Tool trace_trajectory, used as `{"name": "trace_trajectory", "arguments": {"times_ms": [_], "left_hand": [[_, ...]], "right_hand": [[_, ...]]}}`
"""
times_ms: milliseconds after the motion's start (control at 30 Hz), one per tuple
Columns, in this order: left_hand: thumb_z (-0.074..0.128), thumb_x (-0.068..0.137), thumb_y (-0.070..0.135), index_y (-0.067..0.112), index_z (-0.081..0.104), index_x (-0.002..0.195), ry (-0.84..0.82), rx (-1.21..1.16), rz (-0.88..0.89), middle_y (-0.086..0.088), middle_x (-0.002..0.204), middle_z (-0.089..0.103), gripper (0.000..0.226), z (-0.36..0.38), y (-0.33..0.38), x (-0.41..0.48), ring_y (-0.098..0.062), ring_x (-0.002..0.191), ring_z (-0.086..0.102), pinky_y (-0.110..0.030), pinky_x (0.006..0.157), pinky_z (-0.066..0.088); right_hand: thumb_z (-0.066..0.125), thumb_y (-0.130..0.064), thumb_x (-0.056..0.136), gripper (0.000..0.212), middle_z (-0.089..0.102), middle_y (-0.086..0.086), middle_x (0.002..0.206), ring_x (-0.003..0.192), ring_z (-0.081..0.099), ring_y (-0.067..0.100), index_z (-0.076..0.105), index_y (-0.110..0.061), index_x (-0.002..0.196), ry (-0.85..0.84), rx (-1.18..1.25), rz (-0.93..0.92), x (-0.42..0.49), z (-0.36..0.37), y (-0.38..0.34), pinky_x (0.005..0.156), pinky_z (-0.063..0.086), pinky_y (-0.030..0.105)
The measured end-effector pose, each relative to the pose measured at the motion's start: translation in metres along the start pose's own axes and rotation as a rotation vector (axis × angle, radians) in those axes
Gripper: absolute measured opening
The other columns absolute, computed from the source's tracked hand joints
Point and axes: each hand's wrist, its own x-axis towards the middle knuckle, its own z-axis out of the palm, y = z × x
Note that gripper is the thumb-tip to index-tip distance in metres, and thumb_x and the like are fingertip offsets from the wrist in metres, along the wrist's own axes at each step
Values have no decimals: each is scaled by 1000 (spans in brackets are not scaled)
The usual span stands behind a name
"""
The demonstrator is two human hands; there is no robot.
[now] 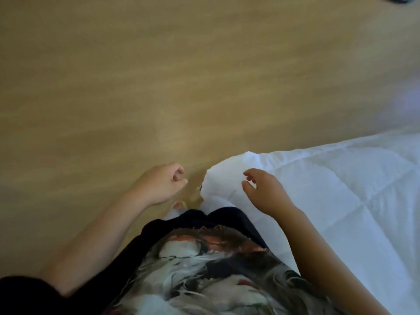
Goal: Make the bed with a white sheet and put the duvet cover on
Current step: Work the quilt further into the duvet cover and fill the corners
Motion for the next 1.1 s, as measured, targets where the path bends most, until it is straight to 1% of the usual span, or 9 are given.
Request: {"name": "trace_trajectory", "arguments": {"times_ms": [100, 267, 433, 600, 700, 800, 867, 967, 1100], "left_hand": [[53, 92, 34, 18, 55, 118, -24, 41, 76, 16, 87, 54, 30, -50, 48, 79, -13, 86, 56, -26, 69, 39], [58, 90, 32, 18, 57, 113, -86, 56, 119, 15, 83, 55, 27, -93, 120, 204, -11, 83, 56, -25, 71, 41], [58, 91, 32, 18, 57, 114, -172, 123, 145, 7, 95, 60, 27, -132, 214, 323, -14, 90, 58, -28, 81, 47], [55, 92, 35, 23, 55, 112, -236, 199, 287, 20, 88, 52, 23, -163, 340, 442, -6, 87, 56, -25, 76, 43], [57, 91, 32, 24, 56, 109, -260, 213, 347, 19, 87, 55, 19, -169, 409, 513, 1, 81, 54, -23, 71, 43], [57, 92, 32, 20, 56, 113, -336, 301, 409, 10, 93, 59, 24, -171, 481, 587, -9, 86, 56, -26, 78, 43], [55, 93, 33, 18, 55, 117, -384, 392, 464, 11, 92, 56, 28, -172, 538, 635, -13, 91, 56, -29, 81, 46], [53, 94, 35, 19, 53, 121, -484, 524, 579, 14, 91, 53, 32, -164, 638, 694, -13, 93, 56, -31, 83, 48], [49, 95, 36, 18, 51, 126, -617, 761, 759, 6, 105, 58, 35, -123, 770, 746, -14, 99, 58, -30, 85, 48]], "right_hand": [[47, -29, 96, 39, 57, 0, 127, 114, 52, 16, 50, -16, 133, 25, 59, 67, 49, -41, -4, 91, 39, 26], [48, -24, 95, 36, 60, 3, 122, 111, 54, 18, 53, -13, 128, 90, 158, 170, 151, -115, 18, 89, 41, 28], [47, -29, 95, 40, 59, 2, 125, 106, 57, 20, 50, -16, 133, 96, 190, 256, 244, -219, 66, 89, 47, 32], [47, -32, 95, 40, 60, 1, 120, 105, 57, 17, 50, -17, 132, 221, 224, 364, 311, -317, 129, 86, 48, 29], [48, -33, 95, 39, 60, 1, 118, 103, 57, 14, 50, -18, 131, 288, 283, 462, 349, -362, 176, 85, 46, 26], [49, -31, 95, 37, 60, 1, 116, 96, 56, 13, 52, -16, 129, 377, 362, 579, 385, -405, 224, 81, 46, 25], [50, -30, 94, 37, 61, 1, 115, 91, 53, 9, 53, -16, 128, 423, 431, 667, 404, -438, 252, 79, 46, 24], [50, -28, 94, 37, 61, 2, 115, 97, 57, 13, 53, -14, 128, 458, 526, 784, 419, -488, 291, 85, 49, 29], [49, -26, 94, 37, 61, 4, 117, 103, 57, 18, 54, -12, 128, 505, 631, 917, 426, -546, 356, 88, 47, 32]]}}
